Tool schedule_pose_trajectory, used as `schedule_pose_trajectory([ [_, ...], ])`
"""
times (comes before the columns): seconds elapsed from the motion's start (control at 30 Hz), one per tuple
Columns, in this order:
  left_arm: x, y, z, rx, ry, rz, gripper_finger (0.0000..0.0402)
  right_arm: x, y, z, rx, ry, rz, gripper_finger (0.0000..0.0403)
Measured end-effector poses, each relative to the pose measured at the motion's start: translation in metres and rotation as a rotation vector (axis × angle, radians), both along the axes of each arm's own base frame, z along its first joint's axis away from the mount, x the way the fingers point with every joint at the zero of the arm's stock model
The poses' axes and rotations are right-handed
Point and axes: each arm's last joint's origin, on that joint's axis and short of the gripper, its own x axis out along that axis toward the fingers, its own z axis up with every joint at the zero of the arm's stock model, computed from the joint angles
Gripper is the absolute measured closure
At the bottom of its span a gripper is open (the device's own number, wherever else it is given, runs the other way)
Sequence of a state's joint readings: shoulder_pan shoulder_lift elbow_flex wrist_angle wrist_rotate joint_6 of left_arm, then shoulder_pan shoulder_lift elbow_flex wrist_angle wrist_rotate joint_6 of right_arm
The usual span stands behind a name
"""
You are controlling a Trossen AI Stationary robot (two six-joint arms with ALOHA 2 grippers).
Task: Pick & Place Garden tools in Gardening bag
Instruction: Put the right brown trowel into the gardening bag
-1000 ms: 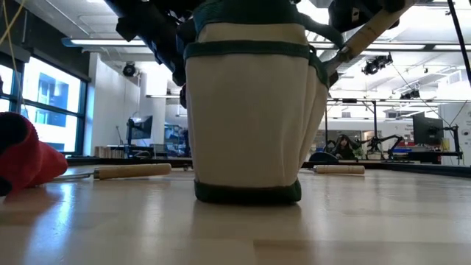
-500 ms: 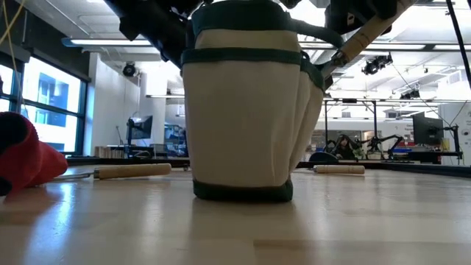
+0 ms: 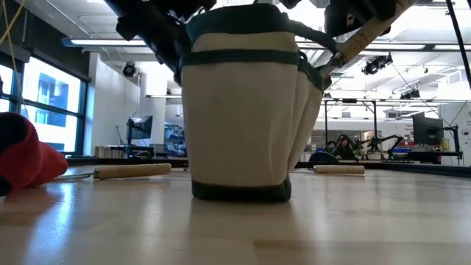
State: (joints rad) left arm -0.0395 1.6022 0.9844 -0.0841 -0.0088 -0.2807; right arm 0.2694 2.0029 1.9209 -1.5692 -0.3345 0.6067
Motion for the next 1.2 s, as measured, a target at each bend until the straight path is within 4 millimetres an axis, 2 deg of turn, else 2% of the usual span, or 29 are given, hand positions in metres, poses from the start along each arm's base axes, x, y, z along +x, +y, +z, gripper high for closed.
schedule_pose_trajectory([
  [0.13, -0.006, 0.001, -0.002, 0.052, 0.067, 0.018, 0.0220, -0.001, 0.002, 0.000, -0.005, -0.001, 0.007, 0.0348],
  [0.23, -0.010, 0.002, 0.004, 0.091, 0.090, 0.022, 0.0220, -0.001, 0.002, 0.000, -0.005, -0.001, 0.007, 0.0348],
  [0.33, -0.013, 0.002, 0.021, 0.140, 0.089, 0.062, 0.0220, -0.001, 0.002, 0.000, -0.009, -0.002, 0.007, 0.0348],
  [0.53, -0.011, -0.012, 0.068, 0.248, -0.056, 0.057, 0.0220, 0.000, 0.001, 0.000, -0.019, -0.004, 0.007, 0.0348],
  [0.63, -0.014, -0.017, 0.082, 0.272, -0.039, 0.041, 0.0220, 0.000, 0.001, 0.000, -0.021, -0.005, 0.008, 0.0348],
  [0.7, -0.021, -0.017, 0.086, 0.281, 0.051, 0.032, 0.0220, 0.000, 0.001, 0.000, -0.022, -0.004, 0.008, 0.0348],
  [0.8, -0.038, -0.022, 0.087, 0.258, 0.252, 0.041, 0.0220, -0.001, 0.001, 0.000, -0.021, -0.004, 0.008, 0.0348],
  [0.9, -0.054, -0.029, 0.078, 0.269, 0.411, 0.107, 0.0220, -0.001, 0.001, 0.000, -0.021, -0.004, 0.008, 0.0348],
  [1.0, -0.058, -0.038, 0.069, 0.277, 0.409, 0.157, 0.0220, 0.000, 0.001, 0.000, -0.030, -0.007, 0.009, 0.0348],
  [1.2, -0.051, -0.056, 0.036, 0.207, 0.270, 0.098, 0.0220, 0.000, 0.001, 0.000, -0.038, -0.009, 0.010, 0.0347],
])
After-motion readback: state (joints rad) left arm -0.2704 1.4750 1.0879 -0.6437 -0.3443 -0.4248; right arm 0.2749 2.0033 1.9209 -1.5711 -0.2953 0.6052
